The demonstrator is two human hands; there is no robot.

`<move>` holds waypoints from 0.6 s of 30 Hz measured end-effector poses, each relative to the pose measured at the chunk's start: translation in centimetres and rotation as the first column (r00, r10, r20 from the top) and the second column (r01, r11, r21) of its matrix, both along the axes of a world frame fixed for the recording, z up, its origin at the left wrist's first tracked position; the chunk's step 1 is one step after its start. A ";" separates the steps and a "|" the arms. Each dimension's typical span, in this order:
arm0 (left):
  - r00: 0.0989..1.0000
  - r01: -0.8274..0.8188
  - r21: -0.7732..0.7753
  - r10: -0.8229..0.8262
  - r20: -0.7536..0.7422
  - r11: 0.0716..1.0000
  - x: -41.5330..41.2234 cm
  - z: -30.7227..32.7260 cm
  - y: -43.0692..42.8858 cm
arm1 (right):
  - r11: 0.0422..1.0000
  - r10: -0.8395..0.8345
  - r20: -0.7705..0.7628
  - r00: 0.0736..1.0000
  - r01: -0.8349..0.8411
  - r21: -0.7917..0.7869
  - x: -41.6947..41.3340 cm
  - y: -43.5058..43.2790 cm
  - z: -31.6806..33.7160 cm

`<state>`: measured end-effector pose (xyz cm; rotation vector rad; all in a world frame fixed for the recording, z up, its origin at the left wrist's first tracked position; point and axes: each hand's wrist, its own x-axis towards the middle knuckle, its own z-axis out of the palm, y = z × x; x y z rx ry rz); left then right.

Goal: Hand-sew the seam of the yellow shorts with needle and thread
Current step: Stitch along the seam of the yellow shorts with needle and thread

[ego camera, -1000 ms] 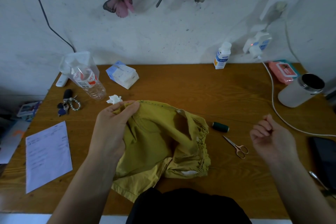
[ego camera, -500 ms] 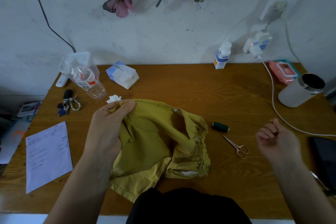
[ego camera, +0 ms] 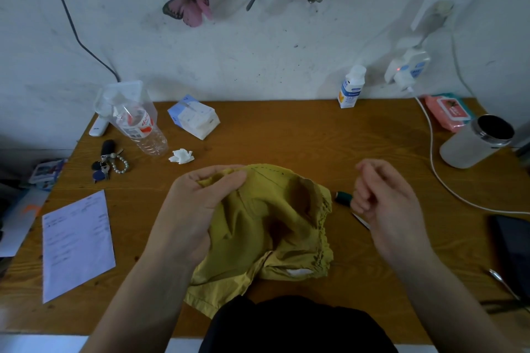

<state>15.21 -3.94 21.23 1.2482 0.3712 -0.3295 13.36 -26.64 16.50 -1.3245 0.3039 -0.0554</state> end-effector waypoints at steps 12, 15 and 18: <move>0.980 0.181 0.046 -0.184 0.071 0.982 -1.1 1.0 -1.0 | 0.672 0.455 0.345 0.821 -0.063 -0.738 -0.4 4.7 3.6; 0.979 0.187 0.050 -0.190 0.077 0.981 -1.1 1.0 -1.0 | 0.677 0.434 0.343 0.833 -0.051 -0.734 -0.3 4.6 3.5; 0.977 0.194 0.059 -0.199 0.076 0.979 -1.2 1.0 -1.0 | 0.686 0.430 0.339 0.837 -0.059 -0.725 -0.3 4.6 3.5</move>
